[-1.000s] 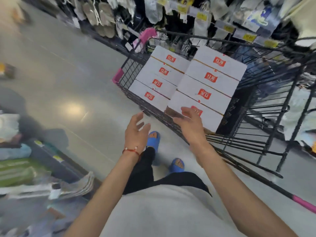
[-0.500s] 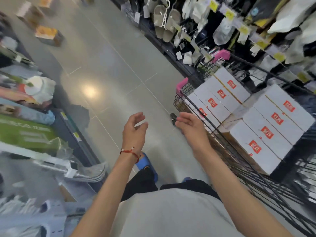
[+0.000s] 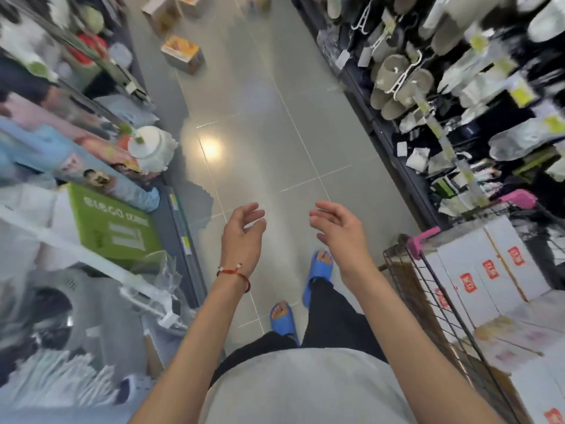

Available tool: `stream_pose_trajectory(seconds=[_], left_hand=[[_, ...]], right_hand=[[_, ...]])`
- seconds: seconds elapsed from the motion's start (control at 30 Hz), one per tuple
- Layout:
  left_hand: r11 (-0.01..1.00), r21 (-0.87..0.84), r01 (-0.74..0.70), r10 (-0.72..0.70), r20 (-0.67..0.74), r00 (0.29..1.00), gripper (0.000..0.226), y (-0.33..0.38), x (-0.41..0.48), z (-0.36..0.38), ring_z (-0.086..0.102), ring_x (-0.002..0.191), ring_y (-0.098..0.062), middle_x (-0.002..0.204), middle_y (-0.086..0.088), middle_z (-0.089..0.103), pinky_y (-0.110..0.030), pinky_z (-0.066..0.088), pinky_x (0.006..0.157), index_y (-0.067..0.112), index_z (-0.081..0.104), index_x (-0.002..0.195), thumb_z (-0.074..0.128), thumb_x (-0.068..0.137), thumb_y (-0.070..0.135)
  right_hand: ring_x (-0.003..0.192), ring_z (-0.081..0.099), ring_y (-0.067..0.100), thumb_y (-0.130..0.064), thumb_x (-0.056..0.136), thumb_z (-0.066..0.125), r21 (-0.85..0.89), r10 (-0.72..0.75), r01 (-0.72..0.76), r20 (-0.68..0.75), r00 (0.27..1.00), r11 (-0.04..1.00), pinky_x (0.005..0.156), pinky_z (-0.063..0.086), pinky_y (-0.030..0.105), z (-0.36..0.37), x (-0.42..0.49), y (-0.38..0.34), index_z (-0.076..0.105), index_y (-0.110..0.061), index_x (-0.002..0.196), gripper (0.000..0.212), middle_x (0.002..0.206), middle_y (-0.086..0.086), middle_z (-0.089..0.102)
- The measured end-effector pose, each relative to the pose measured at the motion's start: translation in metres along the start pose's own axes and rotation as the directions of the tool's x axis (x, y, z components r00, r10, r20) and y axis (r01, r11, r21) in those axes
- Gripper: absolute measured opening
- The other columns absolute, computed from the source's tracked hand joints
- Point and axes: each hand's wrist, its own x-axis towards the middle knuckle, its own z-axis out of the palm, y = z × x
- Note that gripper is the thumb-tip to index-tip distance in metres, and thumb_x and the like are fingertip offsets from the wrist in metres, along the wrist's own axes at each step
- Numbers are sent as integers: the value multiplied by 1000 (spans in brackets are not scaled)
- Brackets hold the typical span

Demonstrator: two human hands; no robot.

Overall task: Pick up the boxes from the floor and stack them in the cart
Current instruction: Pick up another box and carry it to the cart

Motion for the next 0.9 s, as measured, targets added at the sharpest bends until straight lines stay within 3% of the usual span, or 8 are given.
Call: stream_pose_trajectory(seconds=[0.33, 0.63, 0.9], left_hand=[[995, -101, -2, -16, -176, 984, 31, 102, 167, 9, 65, 110, -19, 113, 7, 71, -35, 51, 93, 24, 63, 119, 61, 93, 7], [981, -196, 7, -58, -254, 965, 31, 175, 292, 15, 66, 111, -20, 111, 7, 72, -40, 51, 100, 30, 63, 111, 62, 92, 5], [964, -264, 30, -108, -286, 952, 32, 224, 458, -23, 66, 109, -19, 110, 7, 71, -37, 50, 95, 31, 62, 106, 61, 92, 3]], right_hand=[[113, 68, 12, -11, 97, 65, -53, -13, 22, 171, 985, 998, 100, 51, 32, 50, 176, -120, 67, -26, 122, 29, 117, -6, 73], [111, 69, 14, -8, 96, 65, -123, -22, 57, 274, 962, 991, 99, 51, 31, 102, 313, -225, 68, -26, 117, 28, 114, -3, 74], [99, 68, 5, -6, 97, 63, -165, 2, 50, 304, 953, 985, 93, 51, 25, 209, 442, -298, 68, -21, 121, 29, 112, -3, 74]])
